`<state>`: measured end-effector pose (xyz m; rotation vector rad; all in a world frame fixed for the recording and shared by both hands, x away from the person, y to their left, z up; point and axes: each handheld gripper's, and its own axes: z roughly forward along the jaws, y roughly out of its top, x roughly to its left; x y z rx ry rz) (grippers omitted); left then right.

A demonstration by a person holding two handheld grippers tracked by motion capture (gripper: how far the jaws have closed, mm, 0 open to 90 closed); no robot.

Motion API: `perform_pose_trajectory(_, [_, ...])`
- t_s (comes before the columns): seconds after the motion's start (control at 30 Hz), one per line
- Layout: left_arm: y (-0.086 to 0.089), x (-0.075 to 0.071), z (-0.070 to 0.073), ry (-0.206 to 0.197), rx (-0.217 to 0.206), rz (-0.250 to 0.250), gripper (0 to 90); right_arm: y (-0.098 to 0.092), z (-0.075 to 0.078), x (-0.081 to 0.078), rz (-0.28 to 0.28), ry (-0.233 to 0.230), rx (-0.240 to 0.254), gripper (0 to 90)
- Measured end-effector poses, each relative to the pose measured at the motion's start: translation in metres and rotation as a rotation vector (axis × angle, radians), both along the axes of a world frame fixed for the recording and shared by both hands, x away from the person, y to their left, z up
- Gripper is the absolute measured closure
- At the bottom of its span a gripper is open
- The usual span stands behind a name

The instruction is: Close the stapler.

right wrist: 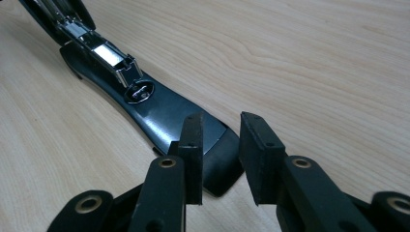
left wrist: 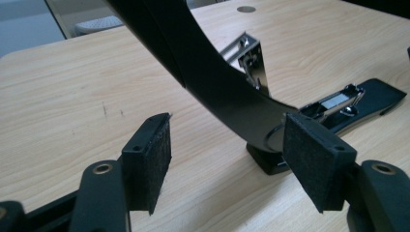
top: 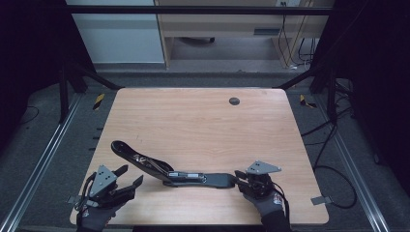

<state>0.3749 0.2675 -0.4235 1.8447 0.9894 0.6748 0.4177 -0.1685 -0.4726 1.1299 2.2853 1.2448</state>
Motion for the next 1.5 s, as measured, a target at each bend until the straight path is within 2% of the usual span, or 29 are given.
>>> perform_pose_trajectory(0.3, [-0.002,0.007,0.011,-0.018,-0.01,0.009,33.7,0.003,-0.003,-0.002,0.01,0.021,0.004,74.5])
perform_pose_trajectory(0.4, [-0.002,0.01,0.013,-0.023,-0.01,0.014,33.7,0.005,-0.003,-0.002,0.019,0.015,-0.002,75.0])
perform_pose_trajectory(0.5, [-0.001,0.016,0.015,-0.052,-0.018,-0.013,33.7,0.007,-0.002,-0.002,0.02,0.017,-0.002,75.6])
perform_pose_trajectory(0.6, [0.0,0.017,0.019,-0.035,-0.019,0.017,33.7,0.007,-0.002,-0.002,0.018,0.022,-0.004,75.6])
perform_pose_trajectory(0.83, [0.005,0.023,0.025,-0.036,-0.027,0.036,34.1,0.011,-0.005,-0.001,0.028,0.022,-0.008,76.3])
perform_pose_trajectory(1.17, [0.005,0.031,0.031,-0.048,-0.039,0.035,36.9,0.017,-0.009,0.001,0.034,0.035,-0.021,80.3])
perform_pose_trajectory(1.37, [0.004,0.032,0.034,-0.05,-0.027,0.039,41.0,0.018,-0.011,0.003,0.037,0.045,-0.018,83.3])
perform_pose_trajectory(1.5, [0.006,0.032,0.034,-0.041,-0.039,0.041,45.7,0.019,-0.012,0.003,0.038,0.044,-0.024,84.9])
